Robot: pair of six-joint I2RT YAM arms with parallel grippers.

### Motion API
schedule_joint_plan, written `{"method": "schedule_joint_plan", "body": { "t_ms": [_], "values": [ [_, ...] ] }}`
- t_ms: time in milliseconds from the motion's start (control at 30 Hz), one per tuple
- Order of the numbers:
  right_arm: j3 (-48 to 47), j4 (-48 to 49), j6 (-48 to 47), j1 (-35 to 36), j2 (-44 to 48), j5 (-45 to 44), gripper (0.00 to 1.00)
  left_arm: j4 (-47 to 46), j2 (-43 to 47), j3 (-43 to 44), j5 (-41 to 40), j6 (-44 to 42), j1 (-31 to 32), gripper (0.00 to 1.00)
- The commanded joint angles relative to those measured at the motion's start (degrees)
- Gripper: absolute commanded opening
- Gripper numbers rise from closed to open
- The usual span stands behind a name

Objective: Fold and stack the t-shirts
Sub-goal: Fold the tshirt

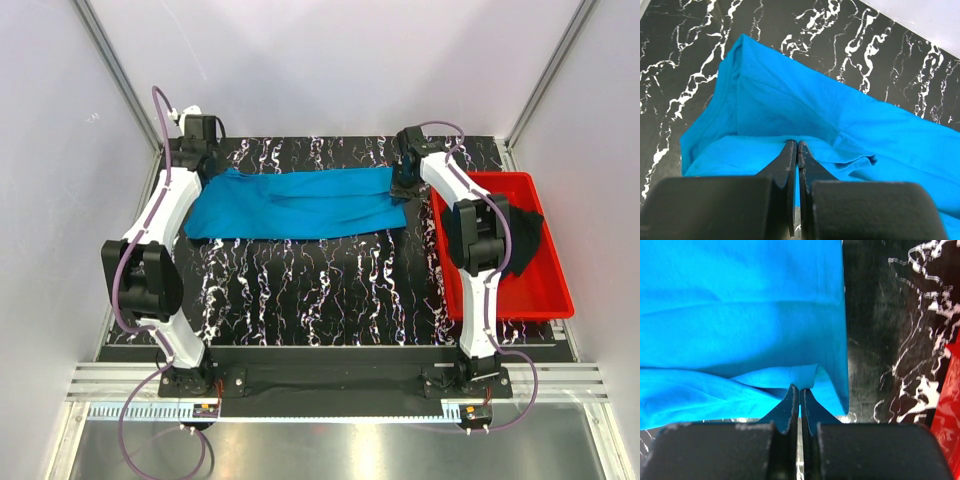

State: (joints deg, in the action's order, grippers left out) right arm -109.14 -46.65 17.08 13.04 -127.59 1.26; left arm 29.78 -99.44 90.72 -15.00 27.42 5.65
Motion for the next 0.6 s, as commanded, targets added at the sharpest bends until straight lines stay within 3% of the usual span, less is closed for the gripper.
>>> {"method": "schedule_joint_plan", "body": {
  "t_ms": [0,267,567],
  "values": [
    [-3.88,-1.16,-1.35,-0.91,-1.78,1.03,0.03,-3.68,0.04,2.71,-0.37,-0.35,-0.73,0.00],
    [-5.73,-0.90,-1.26,-2.58,-3.45,1.11,0.06,-4.73,0.74,1.04,-1.18,0.79,-2.31,0.00],
    [-10.39,-1.60,-1.00,-2.75,-7.58,3.93,0.07,-3.68,-3.22,4.82,0.06,1.06,-2.49,0.00]
  ]
}}
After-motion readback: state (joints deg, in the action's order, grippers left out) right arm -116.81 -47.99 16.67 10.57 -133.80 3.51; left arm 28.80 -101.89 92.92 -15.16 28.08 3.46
